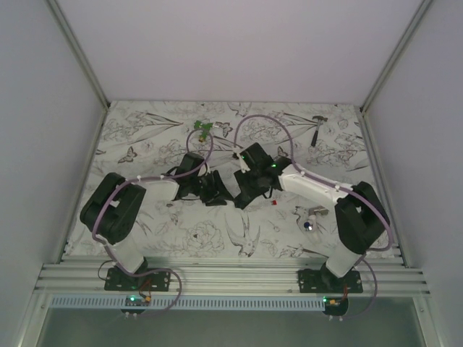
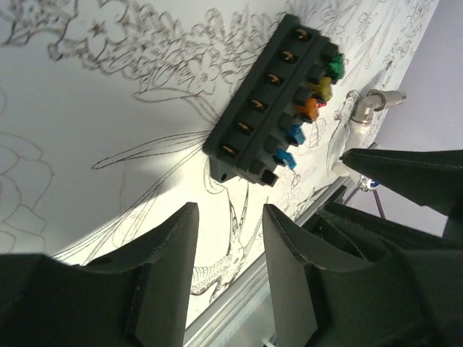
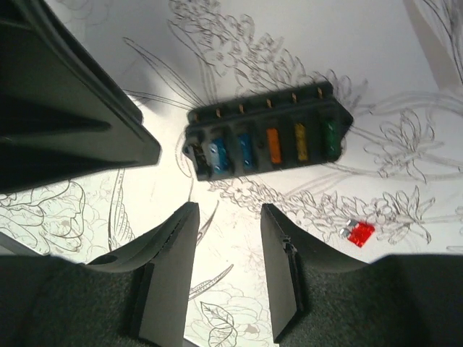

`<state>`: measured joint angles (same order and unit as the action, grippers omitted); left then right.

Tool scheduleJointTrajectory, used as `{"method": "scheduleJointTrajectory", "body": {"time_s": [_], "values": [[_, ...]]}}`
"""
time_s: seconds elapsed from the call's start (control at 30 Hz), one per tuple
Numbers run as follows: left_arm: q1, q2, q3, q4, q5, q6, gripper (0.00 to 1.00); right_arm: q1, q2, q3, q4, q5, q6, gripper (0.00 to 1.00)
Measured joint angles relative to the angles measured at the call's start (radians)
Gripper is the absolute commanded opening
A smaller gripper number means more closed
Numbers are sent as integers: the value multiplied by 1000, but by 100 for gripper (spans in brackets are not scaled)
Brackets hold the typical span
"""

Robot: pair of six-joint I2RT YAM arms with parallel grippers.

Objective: Snap on the fuse box
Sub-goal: Install the fuse at the fuse box base.

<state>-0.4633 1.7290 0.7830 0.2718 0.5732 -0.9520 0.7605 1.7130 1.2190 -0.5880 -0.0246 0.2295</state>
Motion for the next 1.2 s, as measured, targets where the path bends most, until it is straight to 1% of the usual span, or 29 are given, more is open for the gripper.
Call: {"method": "scheduleJointTrajectory", "body": {"time_s": [0.1,0.2,0.23,0.3,0.37,0.57,0.8,1.07,1.2], "values": [[0,-6,37,-35,-11,39,44,-34,-57,-75,45,-18,44,46],[0,-6,66,-51,-14,61,45,-50,-68,-120,80,-21,93,47],[0,-5,74,-58,-14,65,45,-55,-66,-134,94,-28,111,49],[0,-2,90,-67,-14,75,46,-71,-68,-170,134,-52,150,57],[-2,6,105,-71,-14,83,46,-93,-70,-212,184,-89,185,59],[-5,65,166,-86,1,115,46,-127,-71,-293,307,-167,277,60],[-8,111,203,-91,26,142,45,-178,-72,-358,438,-250,336,61],[-12,156,235,-92,78,153,42,-196,-36,-375,566,-343,378,60],[-14,156,234,-90,84,153,39,-196,-9,-374,591,-388,377,58]]}}
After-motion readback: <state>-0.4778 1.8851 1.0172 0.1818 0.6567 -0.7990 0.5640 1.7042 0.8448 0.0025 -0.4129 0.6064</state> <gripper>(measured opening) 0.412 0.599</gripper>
